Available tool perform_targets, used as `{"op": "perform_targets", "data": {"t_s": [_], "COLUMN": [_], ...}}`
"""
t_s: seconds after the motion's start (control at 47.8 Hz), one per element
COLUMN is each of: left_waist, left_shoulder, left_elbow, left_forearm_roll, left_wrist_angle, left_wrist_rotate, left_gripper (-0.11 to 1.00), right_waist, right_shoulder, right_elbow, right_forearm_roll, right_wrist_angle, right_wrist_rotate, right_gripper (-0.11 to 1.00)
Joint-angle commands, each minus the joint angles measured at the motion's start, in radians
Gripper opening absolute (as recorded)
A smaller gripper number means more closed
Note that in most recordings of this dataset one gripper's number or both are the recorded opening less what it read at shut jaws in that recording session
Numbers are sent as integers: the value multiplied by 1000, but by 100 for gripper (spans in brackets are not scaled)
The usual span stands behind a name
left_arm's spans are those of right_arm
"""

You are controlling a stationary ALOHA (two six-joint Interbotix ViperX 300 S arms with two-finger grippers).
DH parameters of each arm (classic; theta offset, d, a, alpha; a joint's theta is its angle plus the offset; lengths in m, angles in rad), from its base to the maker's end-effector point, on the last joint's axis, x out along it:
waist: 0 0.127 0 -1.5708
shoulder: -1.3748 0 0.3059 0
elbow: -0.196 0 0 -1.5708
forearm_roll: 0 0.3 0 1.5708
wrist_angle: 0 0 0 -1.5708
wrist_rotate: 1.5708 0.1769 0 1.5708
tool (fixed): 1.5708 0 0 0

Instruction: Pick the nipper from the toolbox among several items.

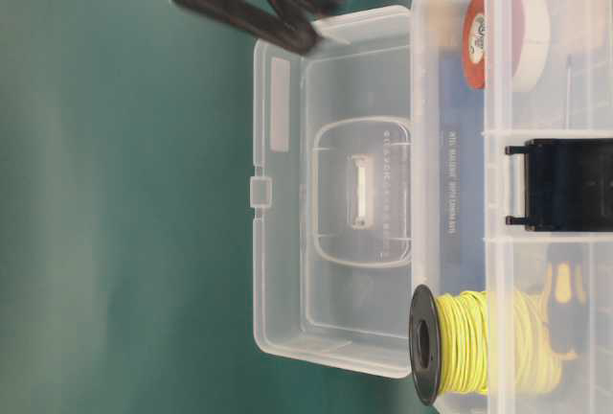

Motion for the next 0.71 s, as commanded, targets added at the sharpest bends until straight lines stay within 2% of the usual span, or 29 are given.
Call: {"op": "perform_targets", "data": {"t_s": [0.0,0.168,0.356,0.524,0.691], "left_waist": [2,0,0,2,0], "left_shoulder": [3,3,2,2,2], "left_elbow": [-8,-6,-6,-5,-5], "left_forearm_roll": [-2,-2,-2,-2,-2], "left_wrist_angle": [-5,-8,-9,-12,-12], "left_wrist_rotate": [-2,-2,-2,-2,-3], "left_gripper": [0,0,0,0,0], "right_waist": [-11,-43,-80,-112,-129], "right_shoulder": [-114,-316,-460,-529,-543], "right_elbow": [67,242,391,472,489], "right_forearm_roll": [-3,-3,0,0,-2], "right_wrist_angle": [-55,-127,-190,-213,-215], "right_wrist_rotate": [2,2,2,2,2], "right_gripper": [78,78,78,78,78]}}
